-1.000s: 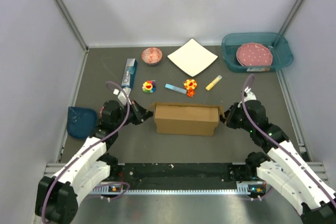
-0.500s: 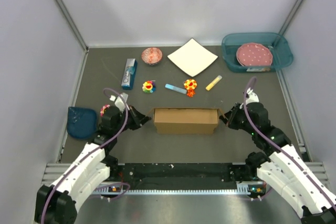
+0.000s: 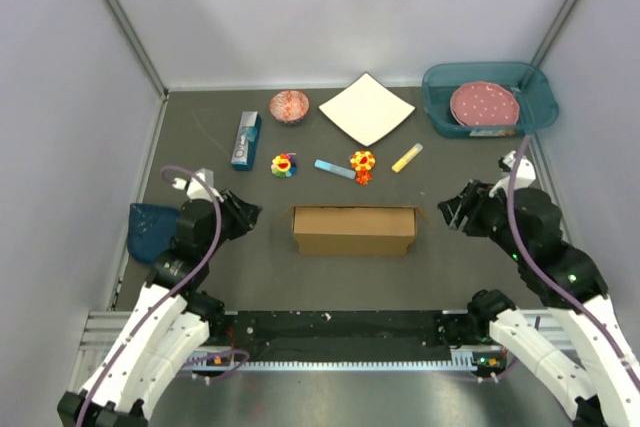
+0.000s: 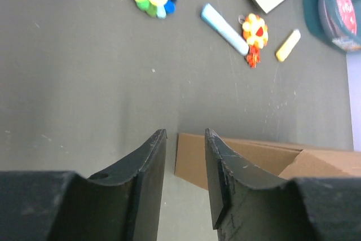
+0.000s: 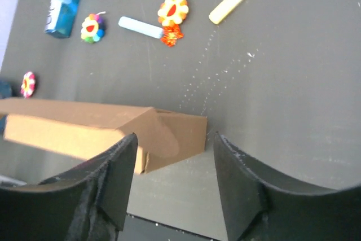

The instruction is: Fold the paper box

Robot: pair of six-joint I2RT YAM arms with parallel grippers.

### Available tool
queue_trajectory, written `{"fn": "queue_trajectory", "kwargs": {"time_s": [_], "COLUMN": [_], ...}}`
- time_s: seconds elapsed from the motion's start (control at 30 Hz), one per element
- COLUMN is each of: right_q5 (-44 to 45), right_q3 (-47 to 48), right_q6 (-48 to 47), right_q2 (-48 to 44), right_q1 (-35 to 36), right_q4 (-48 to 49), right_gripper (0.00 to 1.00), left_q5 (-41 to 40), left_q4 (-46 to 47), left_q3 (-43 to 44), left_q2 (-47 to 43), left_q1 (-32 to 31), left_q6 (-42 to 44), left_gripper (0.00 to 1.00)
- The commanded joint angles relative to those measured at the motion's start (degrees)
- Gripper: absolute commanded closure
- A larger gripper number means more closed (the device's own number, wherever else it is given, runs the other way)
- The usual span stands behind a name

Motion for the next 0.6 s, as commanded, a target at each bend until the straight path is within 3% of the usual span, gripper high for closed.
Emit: {"fn": "queue_trajectory", "kwargs": {"time_s": [0.0,0.17,0.57], "right_q5": [-6.5,-13.9,-17.3], "right_q3": [4.8,3.9,1.7], "right_q6": [-7.3,-11.9,-14.2], "right_q2": [-1.4,0.8,5.2], "right_q1": [0.3,0.2,0.7], "right_q4": [-3.7,-4.1,-1.5], "right_gripper": [0.4,0.37,0.39], "left_q5": [-10.0,-6.8,1.2], "left_q4": [-6.0,-6.1,-2.8], "left_q3": [5.5,7.4,6.9], "left_q2": [-5.0,-7.4,-10.6], "left_q1": [0.0,-0.1,-0.1], "left_q6": [2.6,5.0,7.4], "left_gripper": [0.59,0.56,0.53]}}
